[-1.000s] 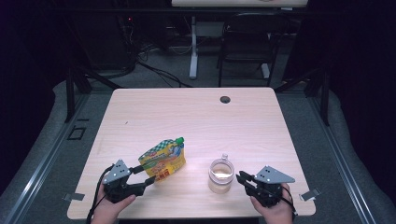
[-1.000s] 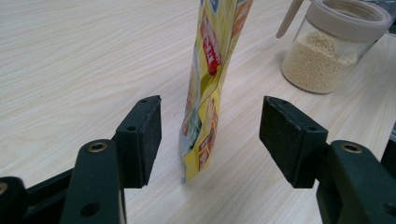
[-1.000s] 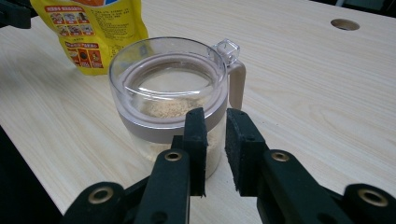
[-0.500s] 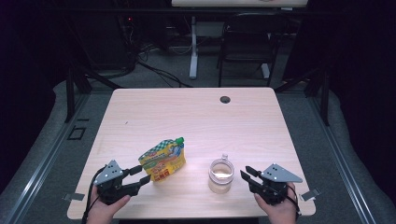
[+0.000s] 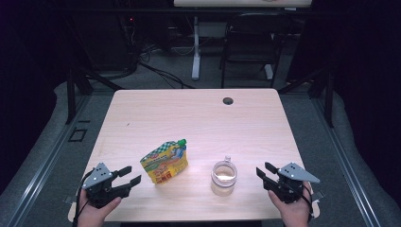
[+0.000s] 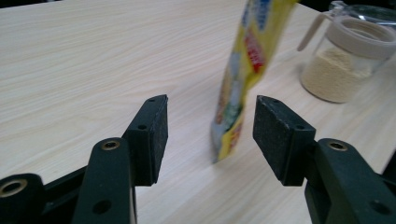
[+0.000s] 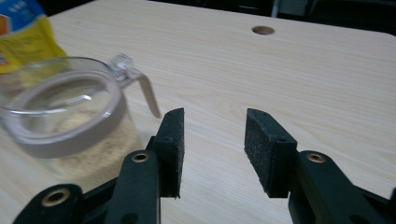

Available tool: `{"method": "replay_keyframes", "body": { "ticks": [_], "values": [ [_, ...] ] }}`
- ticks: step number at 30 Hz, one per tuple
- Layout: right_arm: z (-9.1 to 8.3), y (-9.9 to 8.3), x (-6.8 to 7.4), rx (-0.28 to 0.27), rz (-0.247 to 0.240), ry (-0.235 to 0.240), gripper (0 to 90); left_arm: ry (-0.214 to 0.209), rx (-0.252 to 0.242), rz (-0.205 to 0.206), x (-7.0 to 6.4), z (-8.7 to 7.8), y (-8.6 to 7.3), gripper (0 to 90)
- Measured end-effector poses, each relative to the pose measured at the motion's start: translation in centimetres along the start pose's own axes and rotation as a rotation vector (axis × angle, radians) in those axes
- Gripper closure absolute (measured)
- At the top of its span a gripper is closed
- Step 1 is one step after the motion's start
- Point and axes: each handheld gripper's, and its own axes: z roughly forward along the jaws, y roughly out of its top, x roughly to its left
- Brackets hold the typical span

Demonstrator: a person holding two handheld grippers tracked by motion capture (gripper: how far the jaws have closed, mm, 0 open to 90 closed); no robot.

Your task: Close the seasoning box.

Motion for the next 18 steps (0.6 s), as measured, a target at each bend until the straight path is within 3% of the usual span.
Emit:
{"method": "replay_keyframes", "body": {
  "ticks": [4,6,10,18],
  "values": [
    [0.6,-0.6,-0.7,0.02,-0.007,-0.049,54.2,0.042,0.005,-0.047,1.2,0.1,-1.0,41.9],
    [1.0,-1.0,-0.9,0.039,-0.012,-0.071,53.6,0.037,0.002,-0.065,1.6,0.1,-1.4,42.1],
    [1.7,-1.5,-1.2,0.072,-0.008,-0.072,51.8,0.046,0.004,-0.057,1.9,0.1,-1.5,42.5],
    [2.4,-2.0,-1.8,0.082,0.034,-0.085,45.6,0.066,0.036,-0.063,2.8,0.7,-2.1,40.5]
  ]
}}
